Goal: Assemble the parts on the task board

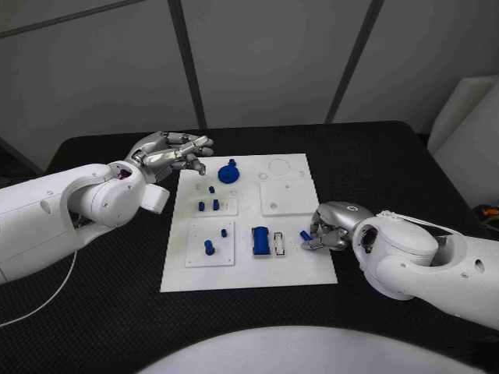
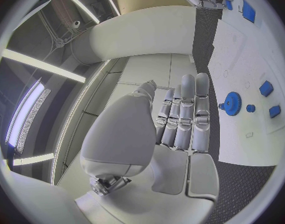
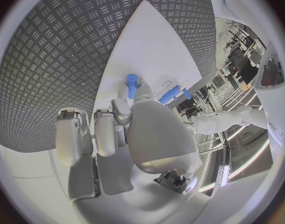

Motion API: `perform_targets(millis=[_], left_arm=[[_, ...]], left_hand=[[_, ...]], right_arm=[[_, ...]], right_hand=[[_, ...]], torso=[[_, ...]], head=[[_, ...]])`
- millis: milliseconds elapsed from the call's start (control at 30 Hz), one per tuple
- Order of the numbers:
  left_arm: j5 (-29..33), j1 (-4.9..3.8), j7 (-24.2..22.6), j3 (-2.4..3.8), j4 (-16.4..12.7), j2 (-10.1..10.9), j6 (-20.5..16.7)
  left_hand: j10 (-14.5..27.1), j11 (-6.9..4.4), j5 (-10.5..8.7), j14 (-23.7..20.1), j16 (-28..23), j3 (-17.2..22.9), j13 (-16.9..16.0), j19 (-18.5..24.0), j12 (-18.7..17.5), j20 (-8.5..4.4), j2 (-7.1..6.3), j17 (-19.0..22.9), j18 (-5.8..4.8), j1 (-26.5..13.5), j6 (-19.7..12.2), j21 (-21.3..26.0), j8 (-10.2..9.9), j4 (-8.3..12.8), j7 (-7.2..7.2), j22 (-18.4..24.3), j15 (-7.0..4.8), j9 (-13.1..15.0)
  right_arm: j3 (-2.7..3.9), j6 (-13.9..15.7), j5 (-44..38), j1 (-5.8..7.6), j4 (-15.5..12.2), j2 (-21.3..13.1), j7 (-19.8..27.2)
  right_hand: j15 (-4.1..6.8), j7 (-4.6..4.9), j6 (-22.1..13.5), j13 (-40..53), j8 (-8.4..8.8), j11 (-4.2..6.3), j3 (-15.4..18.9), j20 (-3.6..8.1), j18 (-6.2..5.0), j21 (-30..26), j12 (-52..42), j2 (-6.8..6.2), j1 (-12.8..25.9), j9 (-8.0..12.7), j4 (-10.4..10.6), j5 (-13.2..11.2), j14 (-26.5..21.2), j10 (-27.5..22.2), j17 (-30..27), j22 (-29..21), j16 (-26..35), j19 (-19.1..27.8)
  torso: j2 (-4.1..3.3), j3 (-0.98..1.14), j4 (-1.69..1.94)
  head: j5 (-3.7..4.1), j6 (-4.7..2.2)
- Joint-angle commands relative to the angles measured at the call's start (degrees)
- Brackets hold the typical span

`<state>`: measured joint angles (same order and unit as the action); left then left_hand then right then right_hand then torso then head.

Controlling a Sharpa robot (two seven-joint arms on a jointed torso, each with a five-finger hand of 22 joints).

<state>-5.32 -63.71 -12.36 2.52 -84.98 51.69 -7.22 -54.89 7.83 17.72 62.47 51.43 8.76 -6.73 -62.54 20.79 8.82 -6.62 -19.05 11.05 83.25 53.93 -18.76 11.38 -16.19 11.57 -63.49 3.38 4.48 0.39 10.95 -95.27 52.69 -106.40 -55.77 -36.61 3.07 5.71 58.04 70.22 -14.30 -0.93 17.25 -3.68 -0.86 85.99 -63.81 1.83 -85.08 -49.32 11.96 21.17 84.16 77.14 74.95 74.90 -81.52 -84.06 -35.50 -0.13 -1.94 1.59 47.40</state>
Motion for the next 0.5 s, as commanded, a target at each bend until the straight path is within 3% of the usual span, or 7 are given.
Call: perform_targets(millis=[33,100,233,333,400,500], left_arm=[[0.1,-0.06,-0.1,0.03,-0.1,0.0,0.6],[0.1,-0.06,-0.1,0.03,-0.1,0.0,0.6],[0.1,-0.05,-0.1,0.03,-0.1,0.0,0.6],[0.1,-0.05,-0.1,0.03,-0.1,0.0,0.6],[0.1,-0.04,-0.1,0.03,-0.1,0.0,0.6],[0.1,-0.02,-0.1,0.03,-0.1,0.0,0.6]], left_hand=[[0.4,-0.07,0.01,-0.4,0.0,-0.2,-0.1,-0.1,0.2,0.30,0.37,0.1,-0.70,0.0,-0.3,0.3,0.3,0.0,-0.01,0.1,0.05,-0.1],[0.4,-0.07,0.01,-0.4,0.0,-0.2,-0.1,-0.1,0.2,0.30,0.37,0.1,-0.70,0.0,-0.3,0.3,0.3,0.0,-0.01,0.1,0.05,-0.1],[0.4,-0.07,0.01,-0.4,0.0,-0.2,-0.1,-0.1,0.2,0.30,0.37,0.1,-0.70,0.0,-0.3,0.3,0.3,0.0,-0.01,0.1,0.05,-0.1],[0.4,-0.07,0.01,-0.4,0.0,-0.2,-0.1,-0.1,0.2,0.30,0.37,0.1,-0.70,0.0,-0.3,0.3,0.3,0.0,-0.01,0.1,0.05,-0.1],[0.4,-0.07,0.01,-0.4,0.0,-0.2,-0.1,-0.1,0.2,0.30,0.37,0.1,-0.70,0.0,-0.3,0.3,0.3,0.0,-0.01,0.1,0.05,-0.1],[0.5,-0.06,0.01,-0.5,0.0,-0.3,-0.1,-0.1,0.3,0.31,0.38,0.1,-0.71,0.0,-0.3,0.3,0.3,0.0,0.00,0.1,0.07,-0.1]], right_arm=[[-0.72,-5.8,-1.6,-0.72,0.6,0.2,-2.8],[-0.73,-5.7,-1.6,-0.73,0.6,0.3,-3.1],[-0.73,-4.3,-1.4,-0.74,0.3,0.1,-3.8],[-0.73,-2.6,-0.4,-0.74,-0.1,-0.1,-4.4],[-0.73,-1.4,0.7,-0.74,-0.4,-0.3,-4.6],[-0.72,1.0,3.2,-0.74,-1.2,-0.8,-4.7]], right_hand=[[-0.19,-0.05,-0.5,-0.1,0.10,-0.06,-0.2,0.09,-0.58,-0.4,0.3,0.31,-1.4,26.5,-0.7,1.8,3.1,-0.4,0.7,11.0,0.1,-1.9],[-0.11,-0.13,-0.4,-0.1,0.03,0.04,-0.8,0.12,-0.58,-0.4,0.3,0.75,-2.7,26.4,-1.3,4.1,3.1,-0.6,0.7,11.1,0.1,-1.9],[0.28,-0.53,0.2,0.1,-0.14,0.47,-3.8,0.42,-0.55,-0.3,0.0,2.71,-6.6,26.3,-2.9,1.8,3.1,-0.7,0.8,11.2,0.1,-2.0],[0.41,-0.51,0.5,0.2,0.00,0.53,-6.6,0.64,-0.50,-0.1,-0.1,3.53,-8.9,26.3,-4.0,1.7,3.1,-0.7,0.9,11.3,0.0,-2.2],[0.33,-0.33,0.6,0.3,0.17,0.44,-8.5,0.67,-0.47,-0.1,-0.2,3.61,-9.9,26.4,-4.5,1.2,3.1,-0.7,1.0,11.4,0.0,-2.2],[0.09,-0.17,0.7,0.3,0.57,0.32,-12.4,0.51,-0.43,0.0,-0.3,2.60,-9.8,26.5,-4.7,1.0,3.2,-0.5,1.2,11.5,-0.1,-2.3]], torso=[[0.02,0.01,-0.09],[0.04,-0.01,-0.08],[0.07,0.01,-0.08],[0.09,0.03,-0.08],[0.11,0.02,-0.10],[0.10,0.01,-0.10]], head=[[0.07,0.04],[0.10,0.06],[0.04,0.12],[0.01,0.13],[-0.03,0.11],[0.01,0.05]])
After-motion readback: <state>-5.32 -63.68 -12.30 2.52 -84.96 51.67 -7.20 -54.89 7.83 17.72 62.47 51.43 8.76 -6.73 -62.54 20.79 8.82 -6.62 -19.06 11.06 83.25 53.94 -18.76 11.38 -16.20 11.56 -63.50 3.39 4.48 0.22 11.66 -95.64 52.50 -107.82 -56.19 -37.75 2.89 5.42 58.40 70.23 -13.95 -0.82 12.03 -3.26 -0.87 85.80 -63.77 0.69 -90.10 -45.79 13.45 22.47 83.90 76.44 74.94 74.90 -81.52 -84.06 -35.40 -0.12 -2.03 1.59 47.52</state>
